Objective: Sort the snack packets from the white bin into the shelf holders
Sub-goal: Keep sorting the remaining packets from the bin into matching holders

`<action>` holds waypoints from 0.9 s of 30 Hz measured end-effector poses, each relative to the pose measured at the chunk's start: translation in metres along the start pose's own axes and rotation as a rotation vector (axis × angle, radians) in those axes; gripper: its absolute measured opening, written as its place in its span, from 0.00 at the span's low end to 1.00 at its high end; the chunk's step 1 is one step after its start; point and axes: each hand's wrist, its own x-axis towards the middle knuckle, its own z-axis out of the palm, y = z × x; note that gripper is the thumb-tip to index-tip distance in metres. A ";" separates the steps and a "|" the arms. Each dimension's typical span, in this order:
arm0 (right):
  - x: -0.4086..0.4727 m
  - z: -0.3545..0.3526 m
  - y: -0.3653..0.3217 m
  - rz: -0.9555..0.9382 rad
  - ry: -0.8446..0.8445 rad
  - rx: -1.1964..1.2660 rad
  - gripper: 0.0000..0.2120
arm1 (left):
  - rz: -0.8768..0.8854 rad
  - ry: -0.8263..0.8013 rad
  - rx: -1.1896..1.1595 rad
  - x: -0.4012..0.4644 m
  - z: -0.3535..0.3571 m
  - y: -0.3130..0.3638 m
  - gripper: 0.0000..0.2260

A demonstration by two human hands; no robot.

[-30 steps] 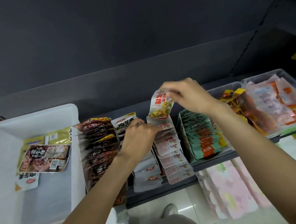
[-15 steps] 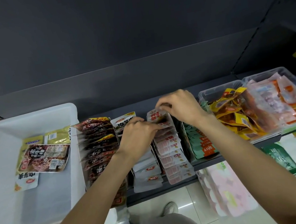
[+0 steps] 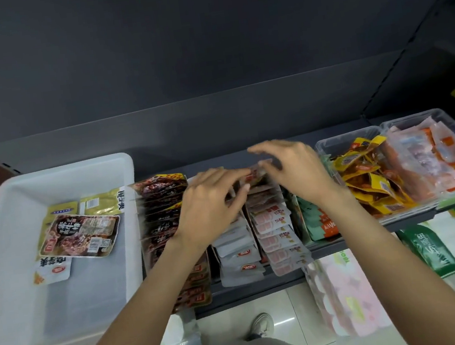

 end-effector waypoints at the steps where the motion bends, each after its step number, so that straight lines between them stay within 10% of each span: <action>1: -0.003 -0.005 -0.009 0.000 0.086 0.086 0.14 | -0.034 0.089 -0.044 -0.006 -0.014 -0.003 0.10; 7: -0.015 0.001 -0.101 -0.013 0.238 0.382 0.10 | -0.370 0.397 -0.091 -0.079 -0.093 -0.069 0.11; 16: 0.053 0.149 -0.264 -0.185 -0.426 0.123 0.13 | -0.870 -0.182 0.202 -0.191 -0.130 -0.233 0.20; 22: 0.089 0.275 -0.283 -0.034 -0.741 -0.211 0.35 | -0.799 -0.533 0.239 -0.195 -0.116 -0.265 0.30; 27: 0.074 0.300 -0.284 -0.081 -0.773 -0.434 0.32 | -0.775 -0.440 0.127 -0.200 -0.114 -0.279 0.27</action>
